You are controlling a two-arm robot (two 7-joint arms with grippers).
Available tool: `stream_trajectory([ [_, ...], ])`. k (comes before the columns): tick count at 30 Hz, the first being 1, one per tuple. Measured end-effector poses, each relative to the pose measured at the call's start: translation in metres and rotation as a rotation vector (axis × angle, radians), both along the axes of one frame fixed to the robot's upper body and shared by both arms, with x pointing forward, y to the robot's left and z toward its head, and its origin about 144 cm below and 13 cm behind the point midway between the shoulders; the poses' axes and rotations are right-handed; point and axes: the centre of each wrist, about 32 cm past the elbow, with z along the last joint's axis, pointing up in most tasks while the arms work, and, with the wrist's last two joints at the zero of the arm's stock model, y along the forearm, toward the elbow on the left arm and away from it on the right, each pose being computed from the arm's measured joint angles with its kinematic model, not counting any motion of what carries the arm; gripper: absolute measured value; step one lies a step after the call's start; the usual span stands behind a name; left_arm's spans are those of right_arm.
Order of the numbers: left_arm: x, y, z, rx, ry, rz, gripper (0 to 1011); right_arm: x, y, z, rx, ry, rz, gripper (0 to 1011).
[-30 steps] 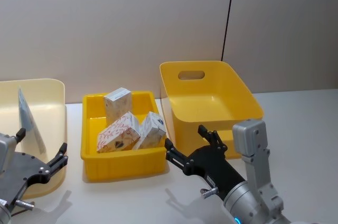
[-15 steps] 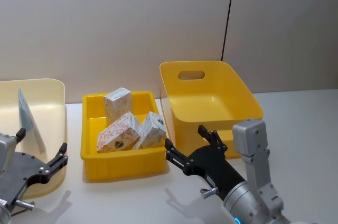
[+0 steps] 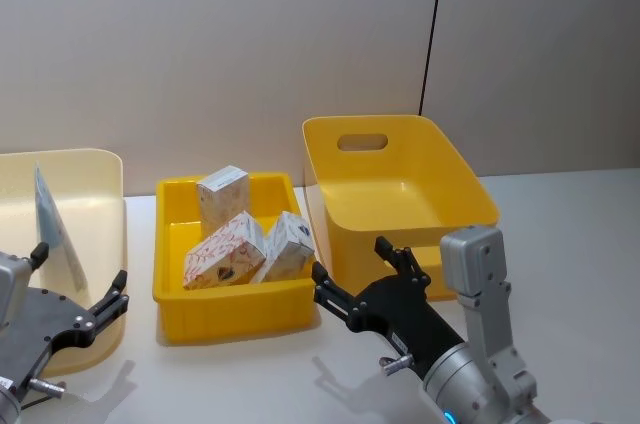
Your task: Bimanual collaborative sorting of washing and personal care products
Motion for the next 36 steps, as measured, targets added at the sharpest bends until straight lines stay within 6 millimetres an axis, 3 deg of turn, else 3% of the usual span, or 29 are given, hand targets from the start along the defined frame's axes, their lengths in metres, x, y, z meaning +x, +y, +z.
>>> stream_trajectory([
  [20, 0.004, 0.001, 0.007, -0.033, 0.014, 0.028, 1004, 0.000, 0.000, 0.000, 0.000, 0.000, 0.000, 1001],
  [36, 0.022, 0.006, 0.022, -0.106, 0.101, 0.087, 1003, 0.000, 0.000, 0.000, 0.000, 0.000, 0.000, 1001],
])
